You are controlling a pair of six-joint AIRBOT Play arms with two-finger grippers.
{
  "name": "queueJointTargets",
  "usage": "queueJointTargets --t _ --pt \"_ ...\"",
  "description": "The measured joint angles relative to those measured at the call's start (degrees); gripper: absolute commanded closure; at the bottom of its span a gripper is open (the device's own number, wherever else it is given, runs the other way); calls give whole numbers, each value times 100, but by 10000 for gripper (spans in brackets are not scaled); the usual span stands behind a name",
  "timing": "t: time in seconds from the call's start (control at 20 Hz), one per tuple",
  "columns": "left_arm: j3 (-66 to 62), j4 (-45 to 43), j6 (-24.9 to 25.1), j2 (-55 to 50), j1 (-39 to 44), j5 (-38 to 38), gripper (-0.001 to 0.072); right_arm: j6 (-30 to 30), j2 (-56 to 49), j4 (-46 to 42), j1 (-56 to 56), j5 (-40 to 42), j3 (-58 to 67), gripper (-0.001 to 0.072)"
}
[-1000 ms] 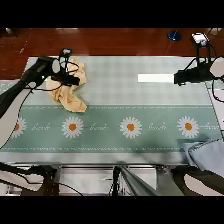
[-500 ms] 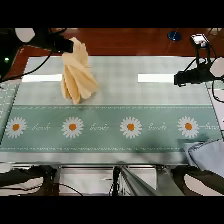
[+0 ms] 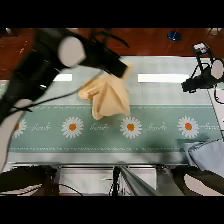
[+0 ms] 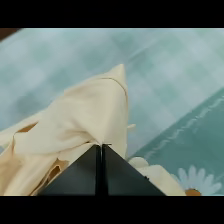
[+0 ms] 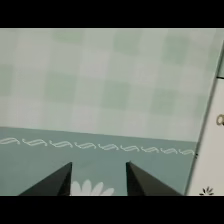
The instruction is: Fold the shirts.
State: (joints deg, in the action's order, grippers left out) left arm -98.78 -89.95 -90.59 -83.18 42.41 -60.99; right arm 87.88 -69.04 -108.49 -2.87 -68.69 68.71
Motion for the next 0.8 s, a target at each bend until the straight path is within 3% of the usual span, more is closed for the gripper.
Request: queueJointTargets --t 0.15,0.2,0.25,0.4,0.5,0.65,0.7,0.8 --pt "0 42 70 -629 684 120 667 0 0 -278 0 -240 0 288" --pt "-2 52 190 -817 826 173 444 -2 0 -323 0 -293 0 288" --pt "-20 31 284 -973 922 203 163 0 0 -367 0 -341 0 288" --pt "-260 -435 483 -1134 935 -35 146 -2 0 -428 0 -435 0 294" --pt "-431 -1073 522 -1062 634 -492 271 -2 0 -463 0 -466 0 293" --pt "-435 -1222 553 -883 -361 -1222 269 -2 0 -474 0 -487 0 294" --pt "-332 -1012 555 -826 -780 -1386 242 -2 0 -481 0 -496 0 294" --pt "17 -264 632 -726 -1714 -1604 71 -4 0 -479 0 -496 0 293"
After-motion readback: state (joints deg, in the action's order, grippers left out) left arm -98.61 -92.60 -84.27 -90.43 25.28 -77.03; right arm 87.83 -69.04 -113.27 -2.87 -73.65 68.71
